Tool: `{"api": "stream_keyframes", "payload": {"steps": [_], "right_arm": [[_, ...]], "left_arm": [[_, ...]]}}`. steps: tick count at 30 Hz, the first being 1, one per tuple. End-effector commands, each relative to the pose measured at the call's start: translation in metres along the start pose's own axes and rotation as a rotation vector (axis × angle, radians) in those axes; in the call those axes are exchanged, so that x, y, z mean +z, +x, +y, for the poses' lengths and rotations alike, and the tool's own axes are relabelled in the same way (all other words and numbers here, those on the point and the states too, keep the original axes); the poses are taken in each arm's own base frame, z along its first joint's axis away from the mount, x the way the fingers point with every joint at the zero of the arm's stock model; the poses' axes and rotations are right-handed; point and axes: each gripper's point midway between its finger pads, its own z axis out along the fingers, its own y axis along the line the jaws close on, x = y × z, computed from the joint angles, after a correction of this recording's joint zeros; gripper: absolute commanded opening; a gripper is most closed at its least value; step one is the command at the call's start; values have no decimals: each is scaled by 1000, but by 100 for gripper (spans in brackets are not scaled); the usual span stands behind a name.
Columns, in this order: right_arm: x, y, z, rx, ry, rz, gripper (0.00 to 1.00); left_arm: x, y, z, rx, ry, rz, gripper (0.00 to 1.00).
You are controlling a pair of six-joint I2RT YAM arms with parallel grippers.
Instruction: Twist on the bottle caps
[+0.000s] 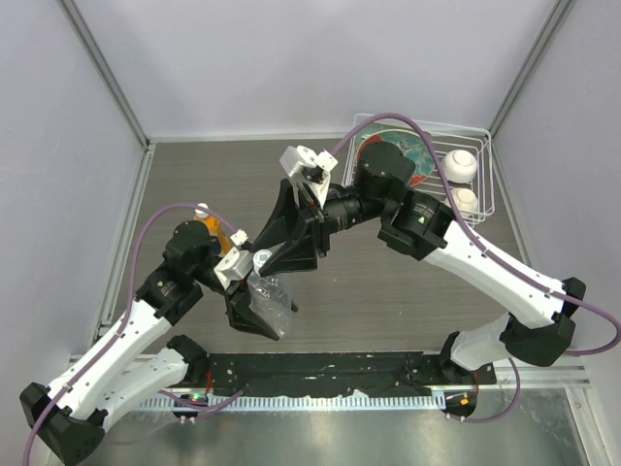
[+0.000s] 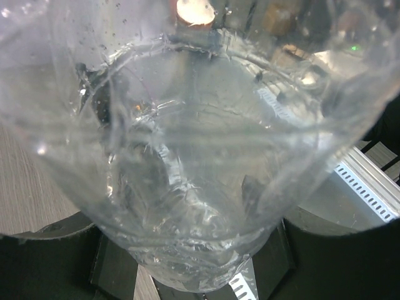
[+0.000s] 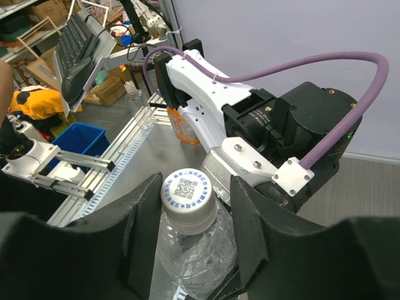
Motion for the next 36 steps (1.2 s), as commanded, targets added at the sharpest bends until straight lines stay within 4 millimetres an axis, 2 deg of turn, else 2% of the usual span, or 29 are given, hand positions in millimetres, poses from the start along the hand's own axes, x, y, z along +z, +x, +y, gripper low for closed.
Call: {"api": "stream_keyframes", "payload": {"steps": [1,3,7,10,13,16,17,20,21,22,25,27,28,32,36], "right_arm": [[-2,-11,13,-32,-45,-38,45],[-2,-10,13,-29,-53,-35,39],[-2,-5,13,-17,-54,-32,21],[-4,-3,14,-15,-53,-34,12],[-7,-2,15,-16,-44,-39,8],[-12,-4,12,-9,-15,-47,6],[-13,-3,9,-3,0,-49,5],[-22,-2,-9,36,102,-60,2],[-26,-2,-16,40,144,-62,1],[-32,0,-32,61,237,-61,1],[-43,9,-61,91,404,-29,1],[-46,15,-74,112,472,-8,1],[-49,21,-87,132,535,11,1],[-53,36,-107,153,626,42,1],[-53,47,-115,129,680,64,1]], "left_arm": [[0,-13,-8,70,25,-3,2],[0,-12,-7,71,22,-3,1],[0,-12,-2,77,-7,-5,0],[0,-12,1,88,-24,-7,0],[-1,-12,5,92,-50,-8,0],[-3,-10,19,114,-132,-7,1],[-5,-9,31,109,-206,-5,1],[-15,-6,57,164,-364,21,0],[-22,-5,71,178,-453,34,0],[-27,-4,79,207,-499,47,0],[-43,-2,102,237,-650,75,0],[-54,0,115,239,-736,88,0],[-57,0,118,246,-760,89,0],[-62,-3,124,248,-806,77,0],[-61,-4,125,229,-807,62,0]]}}
